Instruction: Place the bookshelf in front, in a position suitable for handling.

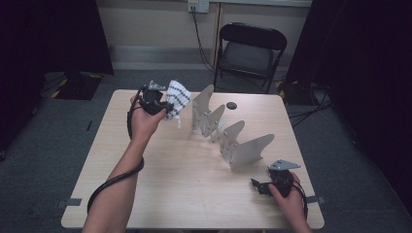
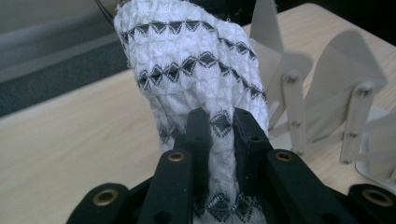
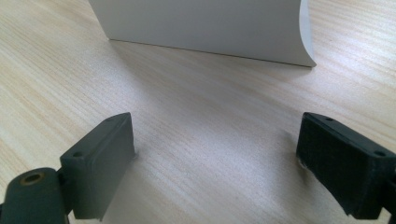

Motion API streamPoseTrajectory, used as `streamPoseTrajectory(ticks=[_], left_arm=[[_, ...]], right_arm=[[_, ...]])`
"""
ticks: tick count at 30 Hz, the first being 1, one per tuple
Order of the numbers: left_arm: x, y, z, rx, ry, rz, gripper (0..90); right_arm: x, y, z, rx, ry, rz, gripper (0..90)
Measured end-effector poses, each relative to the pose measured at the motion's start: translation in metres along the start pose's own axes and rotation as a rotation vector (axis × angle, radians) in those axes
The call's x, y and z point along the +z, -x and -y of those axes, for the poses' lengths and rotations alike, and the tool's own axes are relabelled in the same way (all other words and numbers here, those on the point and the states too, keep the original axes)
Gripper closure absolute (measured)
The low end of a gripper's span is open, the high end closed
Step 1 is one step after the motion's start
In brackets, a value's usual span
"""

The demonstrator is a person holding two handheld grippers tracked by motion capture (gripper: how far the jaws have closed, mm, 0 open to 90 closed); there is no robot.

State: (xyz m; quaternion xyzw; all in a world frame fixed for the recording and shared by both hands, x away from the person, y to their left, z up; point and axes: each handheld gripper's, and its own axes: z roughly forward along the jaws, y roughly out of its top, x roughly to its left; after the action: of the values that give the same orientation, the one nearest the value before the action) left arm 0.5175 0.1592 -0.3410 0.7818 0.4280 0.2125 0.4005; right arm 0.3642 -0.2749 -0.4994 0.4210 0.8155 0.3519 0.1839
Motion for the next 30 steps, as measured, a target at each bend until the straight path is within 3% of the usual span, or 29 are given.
streamPoseTrajectory(ticks=[3, 8, 15, 30], left_arm=[[0.002, 0.005, -0.01, 0.019, 0.013, 0.015, 78.4], [0.01, 0.014, -0.009, 0.042, 0.009, 0.041, 78.5], [0.033, 0.024, 0.016, 0.06, -0.059, 0.07, 78.5], [0.074, 0.036, 0.06, 0.058, -0.148, 0.119, 78.4]], right_arm=[[0.0, 0.0, 0.0, 0.0, 0.0, 0.0, 10.6], [0.0, 0.0, 0.0, 0.0, 0.0, 0.0, 10.6], [0.0, 0.0, 0.0, 0.0, 0.0, 0.0, 10.5], [0.0, 0.0, 0.0, 0.0, 0.0, 0.0, 10.5]])
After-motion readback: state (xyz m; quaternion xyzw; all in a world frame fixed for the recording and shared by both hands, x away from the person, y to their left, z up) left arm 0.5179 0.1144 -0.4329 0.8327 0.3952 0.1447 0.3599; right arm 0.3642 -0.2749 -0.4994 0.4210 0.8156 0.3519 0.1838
